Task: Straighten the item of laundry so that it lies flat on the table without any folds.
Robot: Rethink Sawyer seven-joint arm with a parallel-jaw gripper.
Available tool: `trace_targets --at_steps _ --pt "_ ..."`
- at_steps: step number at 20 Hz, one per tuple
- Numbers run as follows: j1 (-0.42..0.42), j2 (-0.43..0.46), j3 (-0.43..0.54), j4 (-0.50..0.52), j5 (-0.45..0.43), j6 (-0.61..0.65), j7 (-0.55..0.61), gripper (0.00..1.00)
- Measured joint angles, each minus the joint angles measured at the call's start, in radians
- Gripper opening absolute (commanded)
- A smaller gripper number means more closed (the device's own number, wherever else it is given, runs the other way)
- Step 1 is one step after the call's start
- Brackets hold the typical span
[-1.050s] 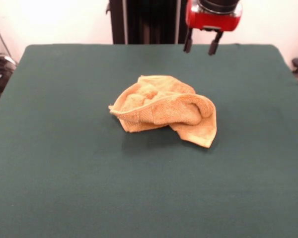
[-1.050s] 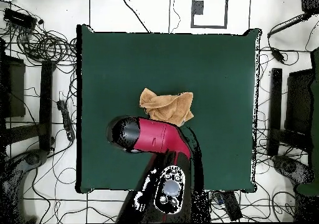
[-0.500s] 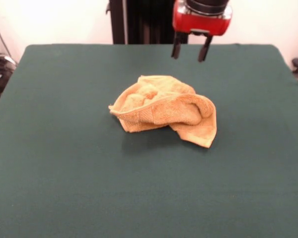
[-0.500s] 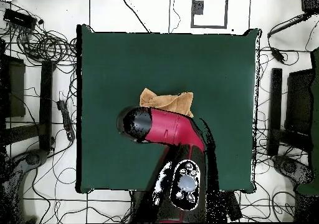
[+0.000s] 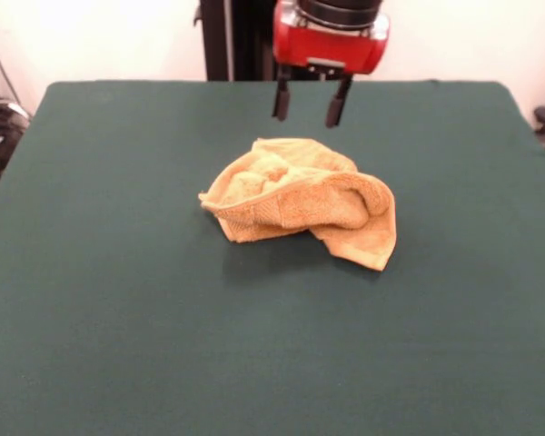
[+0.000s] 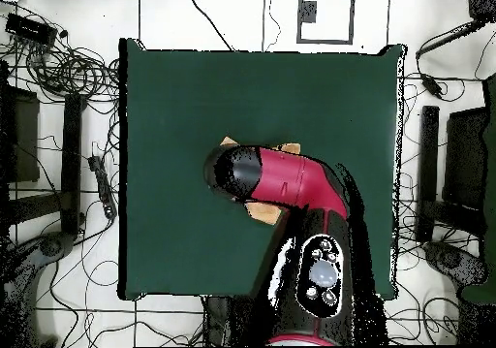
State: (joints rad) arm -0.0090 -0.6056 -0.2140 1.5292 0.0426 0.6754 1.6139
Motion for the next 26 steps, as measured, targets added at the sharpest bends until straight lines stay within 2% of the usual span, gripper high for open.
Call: trace_targets --at_steps 7,15,26 --pt "-0.039 0.041 0.038 -0.035 -0.002 0.0 0.0 1.0" --pt "-0.04 0.089 0.067 -0.035 -0.003 0.0 0.0 1.0" --pt "-0.041 0.097 0.104 -0.042 -0.041 0.0 0.0 1.0"
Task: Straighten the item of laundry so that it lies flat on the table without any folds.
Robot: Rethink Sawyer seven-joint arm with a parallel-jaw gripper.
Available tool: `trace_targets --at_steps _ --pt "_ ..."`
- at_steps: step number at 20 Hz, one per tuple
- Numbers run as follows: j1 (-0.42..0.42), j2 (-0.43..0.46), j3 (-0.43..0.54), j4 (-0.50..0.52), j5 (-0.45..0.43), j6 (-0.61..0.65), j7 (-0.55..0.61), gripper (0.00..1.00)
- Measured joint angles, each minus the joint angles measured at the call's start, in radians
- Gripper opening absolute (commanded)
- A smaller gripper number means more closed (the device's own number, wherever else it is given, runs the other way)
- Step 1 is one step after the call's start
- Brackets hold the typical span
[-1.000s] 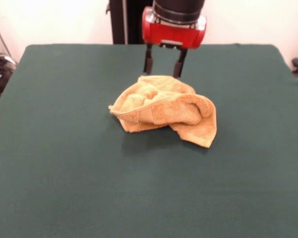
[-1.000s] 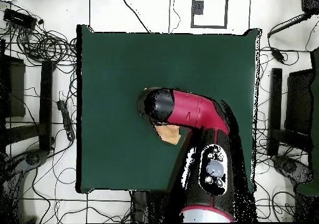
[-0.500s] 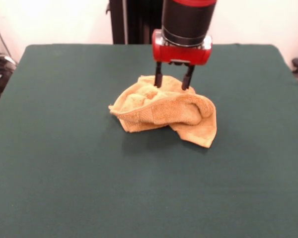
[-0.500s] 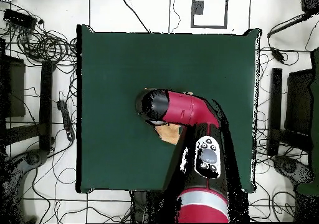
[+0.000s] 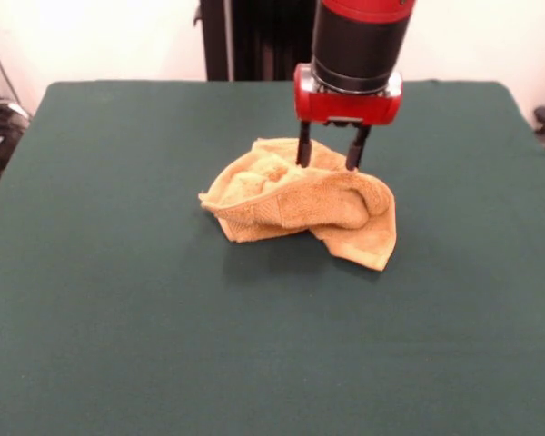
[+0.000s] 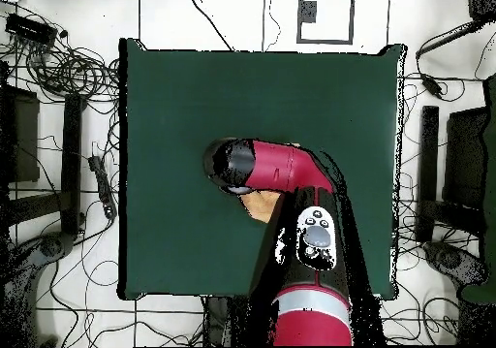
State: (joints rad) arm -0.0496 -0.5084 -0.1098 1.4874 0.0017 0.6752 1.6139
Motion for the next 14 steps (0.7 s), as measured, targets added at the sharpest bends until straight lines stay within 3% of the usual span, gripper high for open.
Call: trace_targets --at_steps 14 --pt "-0.018 -0.012 0.047 -0.007 -0.041 -0.008 0.0 1.0"
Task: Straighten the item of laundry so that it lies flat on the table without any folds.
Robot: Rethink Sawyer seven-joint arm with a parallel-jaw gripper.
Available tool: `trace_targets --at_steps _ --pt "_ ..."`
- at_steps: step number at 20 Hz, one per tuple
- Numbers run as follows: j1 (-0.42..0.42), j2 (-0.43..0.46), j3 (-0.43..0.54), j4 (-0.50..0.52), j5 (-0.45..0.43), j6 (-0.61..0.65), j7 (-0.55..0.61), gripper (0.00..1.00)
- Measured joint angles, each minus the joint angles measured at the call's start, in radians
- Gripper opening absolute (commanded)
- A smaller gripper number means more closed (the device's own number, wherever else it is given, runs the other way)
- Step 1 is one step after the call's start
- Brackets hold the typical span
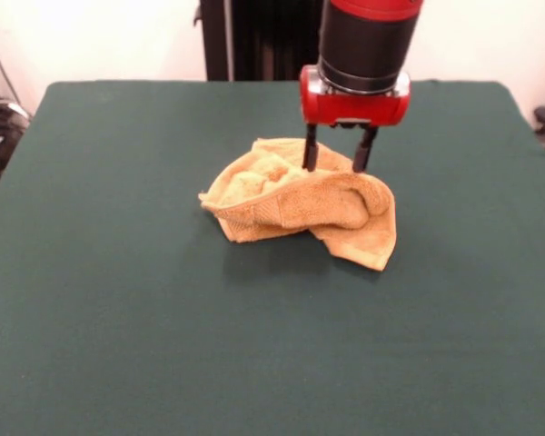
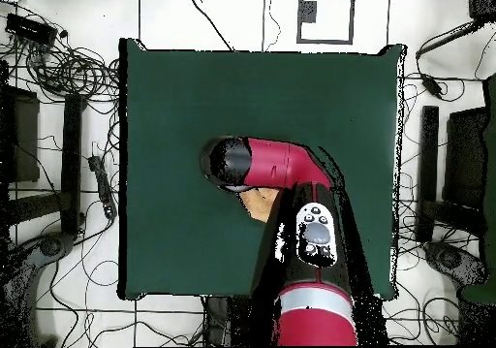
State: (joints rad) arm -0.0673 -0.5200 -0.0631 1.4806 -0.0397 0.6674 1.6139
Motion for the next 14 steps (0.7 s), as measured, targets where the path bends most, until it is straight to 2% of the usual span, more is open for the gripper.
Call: trace_targets --at_steps 9,14 --pt "-0.068 0.001 0.121 -0.041 -0.053 -0.052 0.0 1.0" --pt "-0.079 0.001 0.138 -0.042 -0.089 -0.1 0.0 1.0"
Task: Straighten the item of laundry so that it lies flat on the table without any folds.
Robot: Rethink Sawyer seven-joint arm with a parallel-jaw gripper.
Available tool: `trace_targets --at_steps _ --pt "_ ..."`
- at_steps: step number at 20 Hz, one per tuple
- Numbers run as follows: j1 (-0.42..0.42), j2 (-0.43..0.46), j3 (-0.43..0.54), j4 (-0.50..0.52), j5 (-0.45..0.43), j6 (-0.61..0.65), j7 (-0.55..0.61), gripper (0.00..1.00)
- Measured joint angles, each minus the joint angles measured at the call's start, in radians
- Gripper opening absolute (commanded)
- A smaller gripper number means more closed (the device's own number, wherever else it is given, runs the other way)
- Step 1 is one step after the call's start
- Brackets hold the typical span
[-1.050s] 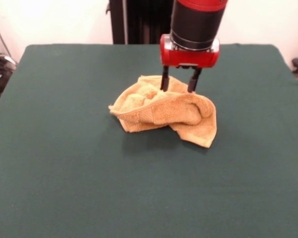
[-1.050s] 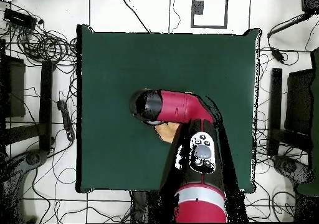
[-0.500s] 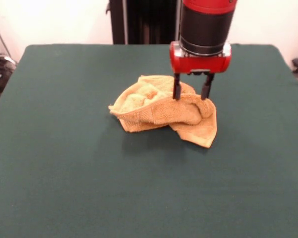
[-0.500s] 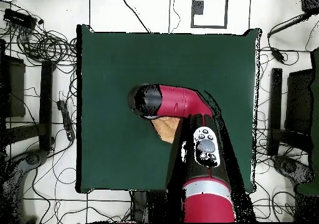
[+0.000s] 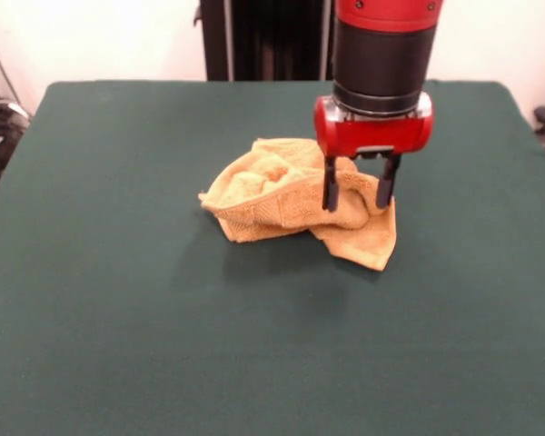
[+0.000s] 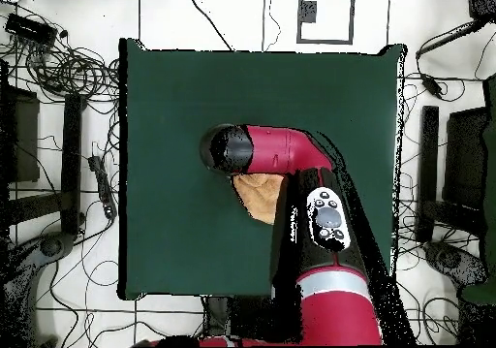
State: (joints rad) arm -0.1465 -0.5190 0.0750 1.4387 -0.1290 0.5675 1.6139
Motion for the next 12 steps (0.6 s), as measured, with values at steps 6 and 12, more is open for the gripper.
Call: trace_targets --at_steps 6,12 --pt "0.004 -0.027 -0.017 0.057 -0.047 0.028 0.0 1.0" --pt "-0.045 -0.076 0.028 0.154 -0.15 0.044 0.0 1.0"
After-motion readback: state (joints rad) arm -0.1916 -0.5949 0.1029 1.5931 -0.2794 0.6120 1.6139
